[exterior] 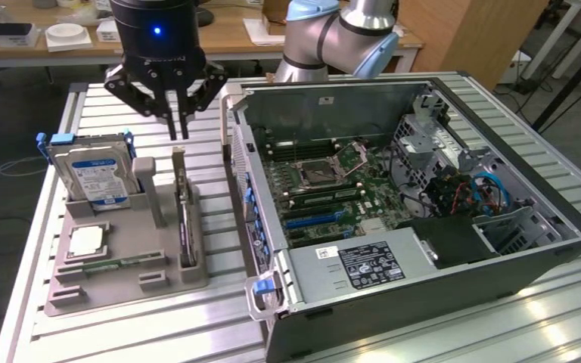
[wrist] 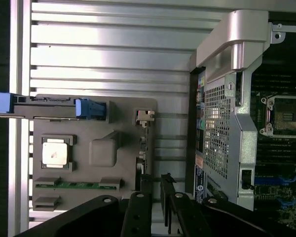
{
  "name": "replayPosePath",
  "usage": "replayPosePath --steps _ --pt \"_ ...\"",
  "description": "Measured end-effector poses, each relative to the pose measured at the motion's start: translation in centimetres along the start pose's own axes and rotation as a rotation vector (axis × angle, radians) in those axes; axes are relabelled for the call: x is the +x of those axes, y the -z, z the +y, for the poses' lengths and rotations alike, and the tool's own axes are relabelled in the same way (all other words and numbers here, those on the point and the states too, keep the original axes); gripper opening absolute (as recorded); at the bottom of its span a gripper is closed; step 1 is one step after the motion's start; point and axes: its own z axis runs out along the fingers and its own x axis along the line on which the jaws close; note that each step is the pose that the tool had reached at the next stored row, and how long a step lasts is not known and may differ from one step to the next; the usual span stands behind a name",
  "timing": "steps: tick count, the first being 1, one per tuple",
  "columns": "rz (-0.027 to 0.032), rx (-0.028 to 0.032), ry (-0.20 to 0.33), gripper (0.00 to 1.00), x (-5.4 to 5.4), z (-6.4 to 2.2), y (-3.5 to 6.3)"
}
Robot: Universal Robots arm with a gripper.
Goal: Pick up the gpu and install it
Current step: 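Pick up the gpu and move the gpu toward the slot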
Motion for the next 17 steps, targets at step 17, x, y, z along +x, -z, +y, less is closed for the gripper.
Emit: replayPosePath --steps 17 --pt "0.0000 0.0000 -0.001 0.47 0.00 -0.01 -0.11"
